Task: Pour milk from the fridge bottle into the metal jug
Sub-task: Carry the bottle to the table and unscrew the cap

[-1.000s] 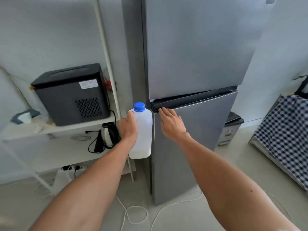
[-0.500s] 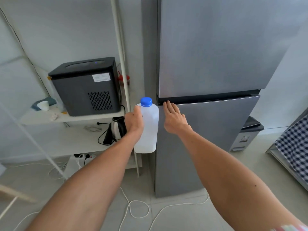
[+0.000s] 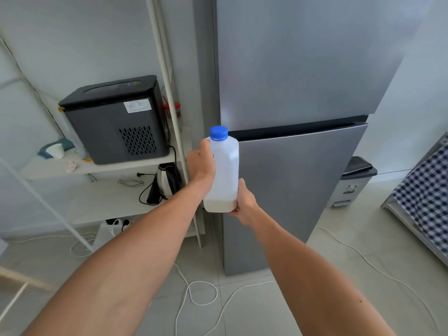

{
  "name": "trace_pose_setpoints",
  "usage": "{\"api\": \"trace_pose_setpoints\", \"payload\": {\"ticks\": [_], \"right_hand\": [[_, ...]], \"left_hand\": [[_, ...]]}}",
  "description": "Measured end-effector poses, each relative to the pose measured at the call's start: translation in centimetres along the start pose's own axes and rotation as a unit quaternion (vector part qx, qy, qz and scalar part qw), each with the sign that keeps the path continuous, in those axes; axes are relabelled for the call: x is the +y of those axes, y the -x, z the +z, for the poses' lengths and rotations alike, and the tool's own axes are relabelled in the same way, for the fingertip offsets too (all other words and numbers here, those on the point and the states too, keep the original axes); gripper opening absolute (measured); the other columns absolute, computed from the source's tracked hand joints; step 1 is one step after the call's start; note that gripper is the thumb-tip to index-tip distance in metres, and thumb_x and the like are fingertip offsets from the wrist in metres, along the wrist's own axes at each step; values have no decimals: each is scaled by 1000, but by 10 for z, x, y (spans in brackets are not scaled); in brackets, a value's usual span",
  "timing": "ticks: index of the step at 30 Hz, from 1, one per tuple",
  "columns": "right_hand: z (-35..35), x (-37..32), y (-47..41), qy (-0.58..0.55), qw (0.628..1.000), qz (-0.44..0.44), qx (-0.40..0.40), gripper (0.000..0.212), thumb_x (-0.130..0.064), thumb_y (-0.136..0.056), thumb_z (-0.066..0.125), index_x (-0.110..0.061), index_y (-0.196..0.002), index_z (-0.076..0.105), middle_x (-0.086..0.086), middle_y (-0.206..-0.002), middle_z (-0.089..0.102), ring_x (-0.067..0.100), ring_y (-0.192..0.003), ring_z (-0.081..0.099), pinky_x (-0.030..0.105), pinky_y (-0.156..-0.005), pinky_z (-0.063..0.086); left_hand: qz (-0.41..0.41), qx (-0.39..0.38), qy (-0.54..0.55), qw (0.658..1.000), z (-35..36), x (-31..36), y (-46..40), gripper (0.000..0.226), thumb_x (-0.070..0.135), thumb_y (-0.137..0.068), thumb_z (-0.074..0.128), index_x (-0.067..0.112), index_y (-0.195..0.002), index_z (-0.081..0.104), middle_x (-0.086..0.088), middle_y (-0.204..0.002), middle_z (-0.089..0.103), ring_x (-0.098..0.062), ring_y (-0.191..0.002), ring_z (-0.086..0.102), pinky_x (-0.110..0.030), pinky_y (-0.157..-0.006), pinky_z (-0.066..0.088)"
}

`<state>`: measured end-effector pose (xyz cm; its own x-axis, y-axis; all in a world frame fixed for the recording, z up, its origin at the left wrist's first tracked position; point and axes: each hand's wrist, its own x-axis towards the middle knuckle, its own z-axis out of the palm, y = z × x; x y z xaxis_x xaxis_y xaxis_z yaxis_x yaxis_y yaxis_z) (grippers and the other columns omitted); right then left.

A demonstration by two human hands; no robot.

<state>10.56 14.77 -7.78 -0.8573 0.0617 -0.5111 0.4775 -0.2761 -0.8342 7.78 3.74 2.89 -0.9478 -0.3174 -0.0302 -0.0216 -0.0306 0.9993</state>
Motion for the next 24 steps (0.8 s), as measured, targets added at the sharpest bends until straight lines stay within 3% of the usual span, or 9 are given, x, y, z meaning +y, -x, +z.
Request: {"api": "trace_pose_setpoints", "payload": {"ticks": [5,10,15,18,24], "right_hand": [[-24,6,2,-34,999,-4,32,43,-50,-100,40,-22,-111,71,6,-108,78,30,-100,75,53,-87,62],[-52,11,11,-56,995,-8,87,40,-46,-98,45,-17,-107,71,3,-103,76,28,-98,73,46,-88,63],[-91,18,18,-80,982,-21,168,47,-48,-92,45,-13,-107,72,4,-96,73,27,-86,69,47,-91,61],[-112,25,33,-92,968,-26,231,43,-51,-92,45,-16,-97,70,3,-86,68,25,-76,64,38,-77,60],[-143,39,85,-158,918,-74,357,48,-54,-101,42,-15,-103,70,10,-99,73,25,-81,67,39,-70,61]], "left_hand": [[-7,-28,7,1000,18,-3,19,48,39,-85,53,24,-49,24,3,-54,28,-18,-52,24,-31,-54,20],[5,-68,-23,997,41,-10,30,48,40,-82,50,24,-42,28,-2,-55,34,-20,-57,28,-34,-56,25],[16,-179,-35,983,77,-20,40,47,45,-79,45,23,-42,25,4,-47,30,-19,-52,28,-36,-56,25],[28,-250,-31,967,99,-26,50,50,43,-79,46,21,-39,26,4,-46,29,-20,-52,27,-36,-55,25],[80,-407,-49,909,135,-33,91,56,42,-90,44,19,-41,32,1,-43,37,-19,-47,37,-36,-54,32]]}}
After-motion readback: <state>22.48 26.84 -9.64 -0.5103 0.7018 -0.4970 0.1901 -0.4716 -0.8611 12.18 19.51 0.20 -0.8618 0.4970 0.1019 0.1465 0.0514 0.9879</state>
